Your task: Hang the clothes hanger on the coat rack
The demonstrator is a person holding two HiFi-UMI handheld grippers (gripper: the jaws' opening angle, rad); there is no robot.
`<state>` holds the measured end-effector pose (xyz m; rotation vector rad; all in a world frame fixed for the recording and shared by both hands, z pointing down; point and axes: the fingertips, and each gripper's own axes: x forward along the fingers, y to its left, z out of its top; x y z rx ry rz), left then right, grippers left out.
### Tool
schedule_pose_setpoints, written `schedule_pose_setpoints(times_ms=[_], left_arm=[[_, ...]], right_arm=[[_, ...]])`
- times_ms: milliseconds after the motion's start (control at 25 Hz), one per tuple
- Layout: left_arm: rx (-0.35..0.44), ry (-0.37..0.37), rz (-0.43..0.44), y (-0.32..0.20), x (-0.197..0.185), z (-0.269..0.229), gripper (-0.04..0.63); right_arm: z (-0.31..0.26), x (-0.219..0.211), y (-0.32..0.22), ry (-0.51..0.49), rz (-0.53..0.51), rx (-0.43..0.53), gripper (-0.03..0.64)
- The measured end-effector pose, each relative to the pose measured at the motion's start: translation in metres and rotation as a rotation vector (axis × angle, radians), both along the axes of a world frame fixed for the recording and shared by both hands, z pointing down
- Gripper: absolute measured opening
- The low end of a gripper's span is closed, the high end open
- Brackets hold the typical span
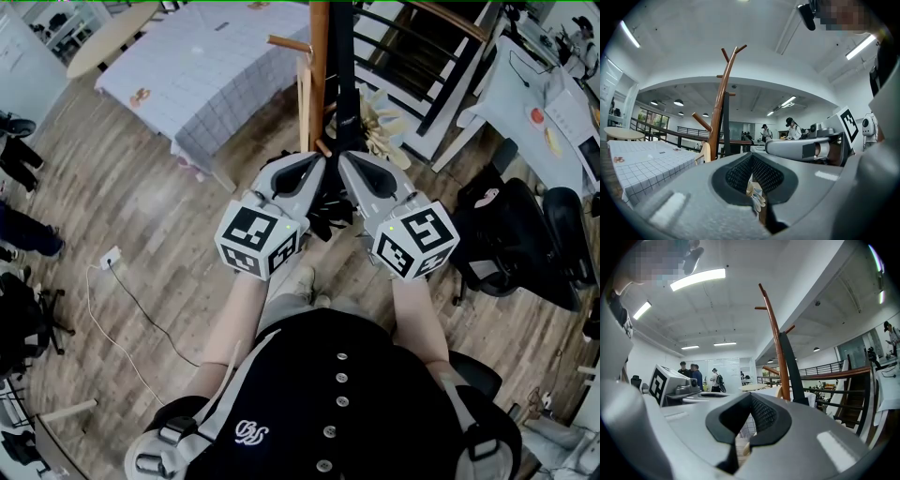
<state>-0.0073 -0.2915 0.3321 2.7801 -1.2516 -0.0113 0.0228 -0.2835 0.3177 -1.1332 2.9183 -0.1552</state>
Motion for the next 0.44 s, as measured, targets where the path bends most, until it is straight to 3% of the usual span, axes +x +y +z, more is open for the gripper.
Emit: schedule_pose_setpoints(times_ms=[440], left_arm=[[-0.008, 0.005, -0.003, -0.0024, -0.0026, 0.0016, -0.005]], right_arm=[[0.0009, -0.0034, -0.0039, 0.0, 0.005, -0.008, 0.0]])
